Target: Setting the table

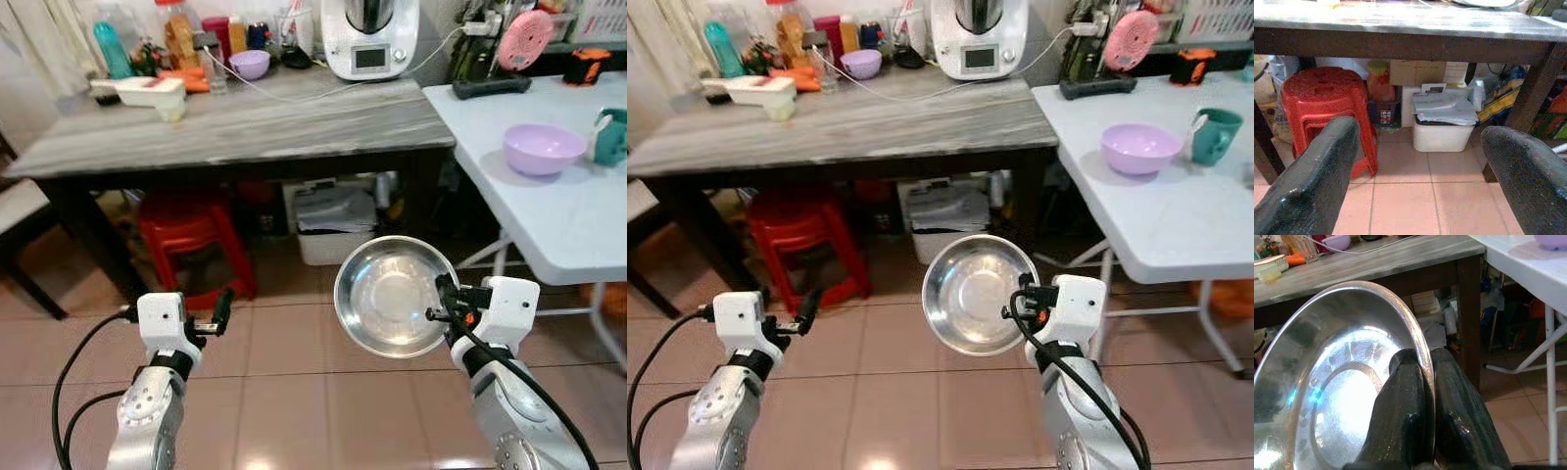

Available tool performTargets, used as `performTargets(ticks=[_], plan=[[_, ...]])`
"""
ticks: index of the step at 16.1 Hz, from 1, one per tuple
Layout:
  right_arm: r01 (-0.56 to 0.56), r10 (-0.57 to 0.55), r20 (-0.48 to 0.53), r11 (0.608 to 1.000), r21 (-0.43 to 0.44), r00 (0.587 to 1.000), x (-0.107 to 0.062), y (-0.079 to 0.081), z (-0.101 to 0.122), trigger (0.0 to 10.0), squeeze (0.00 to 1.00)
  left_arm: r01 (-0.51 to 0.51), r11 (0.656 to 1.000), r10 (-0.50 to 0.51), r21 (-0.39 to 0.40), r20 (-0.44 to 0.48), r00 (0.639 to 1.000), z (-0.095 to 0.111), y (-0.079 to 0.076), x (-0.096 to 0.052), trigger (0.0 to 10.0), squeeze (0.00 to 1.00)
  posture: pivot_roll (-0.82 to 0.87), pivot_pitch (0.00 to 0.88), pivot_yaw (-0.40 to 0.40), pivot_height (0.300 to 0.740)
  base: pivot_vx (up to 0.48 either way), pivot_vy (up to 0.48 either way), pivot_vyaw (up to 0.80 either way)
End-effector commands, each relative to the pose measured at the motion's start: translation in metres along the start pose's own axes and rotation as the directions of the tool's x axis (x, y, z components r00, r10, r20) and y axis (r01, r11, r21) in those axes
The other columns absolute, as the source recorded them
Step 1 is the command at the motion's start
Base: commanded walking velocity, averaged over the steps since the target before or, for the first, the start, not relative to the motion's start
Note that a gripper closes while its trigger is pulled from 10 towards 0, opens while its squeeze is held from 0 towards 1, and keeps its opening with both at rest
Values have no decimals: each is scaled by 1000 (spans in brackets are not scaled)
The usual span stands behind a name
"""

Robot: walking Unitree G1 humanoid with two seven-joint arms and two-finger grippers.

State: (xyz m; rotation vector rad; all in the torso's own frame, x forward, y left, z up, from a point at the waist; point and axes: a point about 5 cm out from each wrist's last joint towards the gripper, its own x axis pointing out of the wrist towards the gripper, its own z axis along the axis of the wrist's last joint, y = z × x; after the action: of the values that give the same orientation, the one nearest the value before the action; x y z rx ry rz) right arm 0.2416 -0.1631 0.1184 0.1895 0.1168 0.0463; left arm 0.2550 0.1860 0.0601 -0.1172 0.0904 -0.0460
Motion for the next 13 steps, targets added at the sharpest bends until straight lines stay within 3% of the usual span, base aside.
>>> performTargets(ticks=[1,3,7,13], plan=[[-39,39,3,999,1,999,6,6,4,10000,0,-21,1000,21,2,24,1000,3,0,-2,10000,0,-24,0,17,740,0,0,0],[-59,59,-36,998,6,998,10,6,0,10000,0,-35,999,35,-24,23,999,0,-3,-8,10000,0,7,0,-31,740,0,0,0],[-75,75,-60,997,-2,995,9,6,-5,10000,0,-54,998,55,-39,13,998,-6,-3,-21,10000,0,18,2,-46,740,0,0,0],[-53,53,-13,999,8,998,8,6,1,10000,0,-22,1000,23,-7,76,997,13,-1,-9,10000,0,-17,0,9,740,46,0,0]])
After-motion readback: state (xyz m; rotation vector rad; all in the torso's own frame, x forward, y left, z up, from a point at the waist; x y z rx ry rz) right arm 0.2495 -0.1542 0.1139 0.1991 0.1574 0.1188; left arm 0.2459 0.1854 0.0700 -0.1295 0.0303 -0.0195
